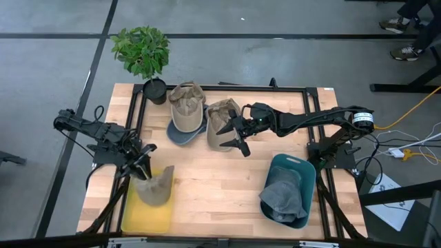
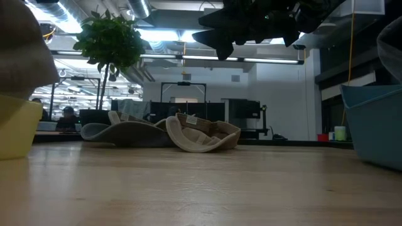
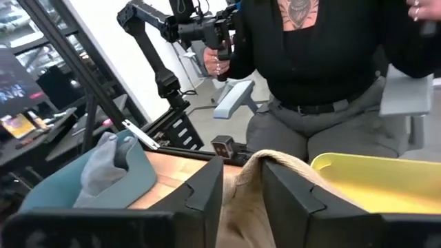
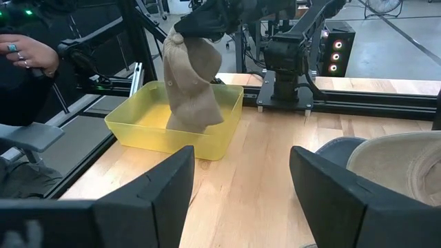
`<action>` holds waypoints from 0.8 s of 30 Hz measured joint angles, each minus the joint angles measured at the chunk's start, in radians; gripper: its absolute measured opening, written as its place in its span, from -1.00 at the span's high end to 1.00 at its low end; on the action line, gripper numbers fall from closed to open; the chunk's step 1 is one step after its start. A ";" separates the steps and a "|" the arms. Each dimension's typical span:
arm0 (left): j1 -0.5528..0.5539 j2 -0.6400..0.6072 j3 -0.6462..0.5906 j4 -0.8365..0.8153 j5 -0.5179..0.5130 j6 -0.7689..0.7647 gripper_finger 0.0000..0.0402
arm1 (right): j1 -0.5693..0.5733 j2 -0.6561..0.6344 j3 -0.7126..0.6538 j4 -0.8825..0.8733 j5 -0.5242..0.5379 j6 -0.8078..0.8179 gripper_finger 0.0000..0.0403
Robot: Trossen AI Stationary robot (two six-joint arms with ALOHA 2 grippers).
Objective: Pick & Place hat
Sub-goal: Put the bottom brown cap into the yellow bin
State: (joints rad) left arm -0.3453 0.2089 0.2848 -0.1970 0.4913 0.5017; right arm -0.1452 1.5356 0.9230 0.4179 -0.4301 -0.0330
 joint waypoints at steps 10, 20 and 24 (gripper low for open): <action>0.000 0.000 0.001 -0.067 -0.041 0.335 0.37 | 0.000 0.000 0.000 0.000 0.000 -0.004 -0.17; 0.001 -0.012 0.097 -0.238 -0.049 0.427 0.52 | 0.000 0.000 0.000 0.001 0.000 -0.015 -0.17; 0.001 -0.015 0.160 -0.335 0.027 0.453 0.60 | 0.000 0.000 0.000 0.004 0.000 -0.031 -0.17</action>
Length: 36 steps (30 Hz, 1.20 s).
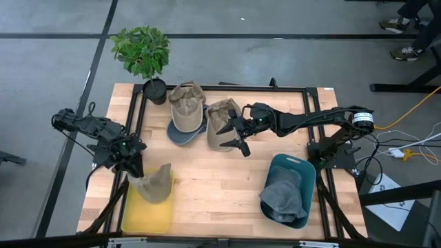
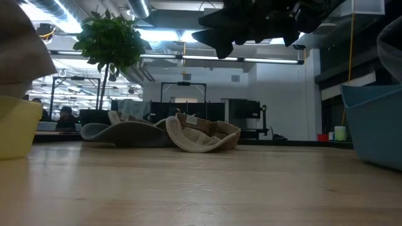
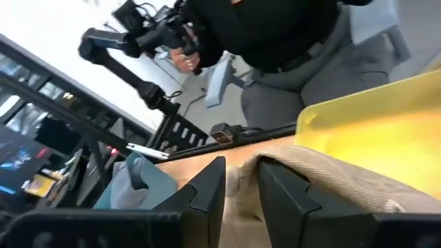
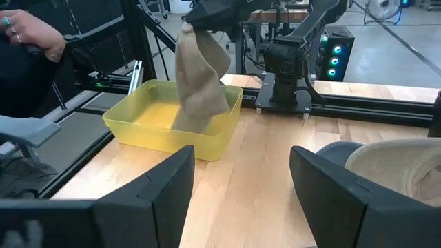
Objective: Pick & Place hat
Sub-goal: Put the bottom brown cap into the yellow bin
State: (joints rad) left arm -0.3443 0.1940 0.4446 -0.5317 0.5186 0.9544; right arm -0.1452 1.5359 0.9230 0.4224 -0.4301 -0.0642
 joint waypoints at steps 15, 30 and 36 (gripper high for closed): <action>0.000 0.000 0.119 0.008 -0.081 -0.231 0.64 | 0.000 0.000 0.000 0.005 0.000 -0.025 -0.17; 0.000 0.085 0.124 0.279 -0.602 -0.579 0.64 | 0.000 0.000 0.000 -0.004 0.057 0.004 -0.17; 0.000 0.250 0.170 0.228 -0.643 -0.642 0.66 | 0.000 0.000 0.000 -0.009 0.073 0.000 -0.17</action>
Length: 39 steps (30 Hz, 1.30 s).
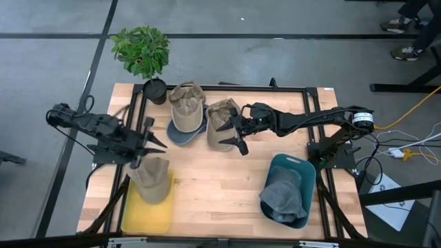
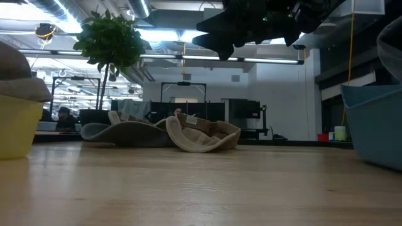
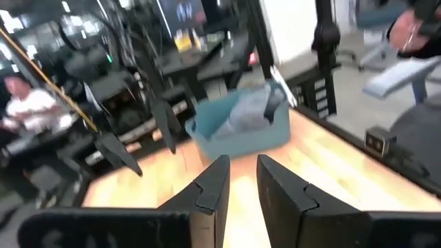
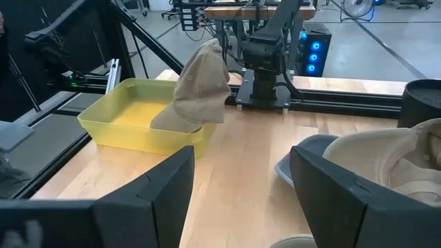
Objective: Pick & Place hat
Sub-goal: Put the bottom brown cap into the yellow bin
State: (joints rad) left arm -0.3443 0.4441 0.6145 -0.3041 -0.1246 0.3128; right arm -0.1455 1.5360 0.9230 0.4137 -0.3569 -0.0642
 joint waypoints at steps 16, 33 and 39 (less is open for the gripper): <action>-0.017 0.483 0.245 -0.300 0.096 -0.157 0.98 | 0.000 0.000 0.000 -0.093 -0.001 0.000 -0.17; -0.013 0.665 0.320 -0.782 -0.173 -0.423 0.99 | 0.000 0.000 0.000 -0.105 -0.001 0.005 -0.17; -0.012 0.762 0.320 -0.829 -0.096 -0.462 0.99 | 0.000 0.000 0.000 -0.105 -0.001 0.004 -0.17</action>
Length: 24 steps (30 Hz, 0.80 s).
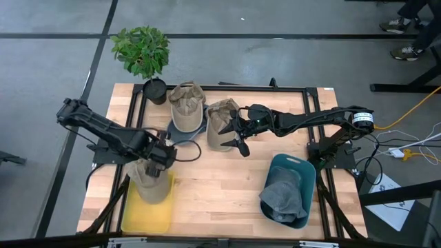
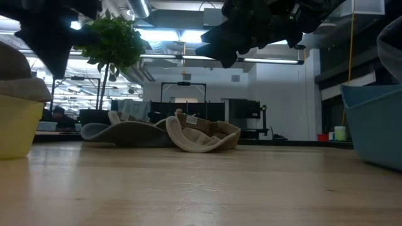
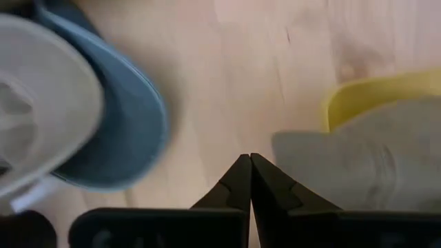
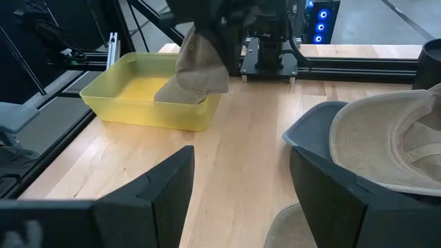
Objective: Pick & Place hat
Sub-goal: Put the bottom brown cap into the yellow bin
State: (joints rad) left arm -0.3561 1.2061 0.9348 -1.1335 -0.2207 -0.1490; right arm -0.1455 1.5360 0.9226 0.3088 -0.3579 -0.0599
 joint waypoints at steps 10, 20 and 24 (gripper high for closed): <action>-0.002 0.057 0.000 -0.014 0.187 -0.049 0.99 | 0.000 0.000 0.000 0.000 0.000 -0.002 -0.17; -0.045 0.055 0.000 0.136 0.311 -0.095 0.99 | 0.000 0.000 0.000 0.000 0.000 -0.025 -0.17; -0.058 0.052 0.000 0.192 0.277 -0.028 0.99 | 0.000 0.000 0.000 0.000 0.000 -0.027 -0.17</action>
State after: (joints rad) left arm -0.4141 1.2582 0.9344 -0.9411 0.0565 -0.1766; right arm -0.1455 1.5360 0.9226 0.3084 -0.3584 -0.0872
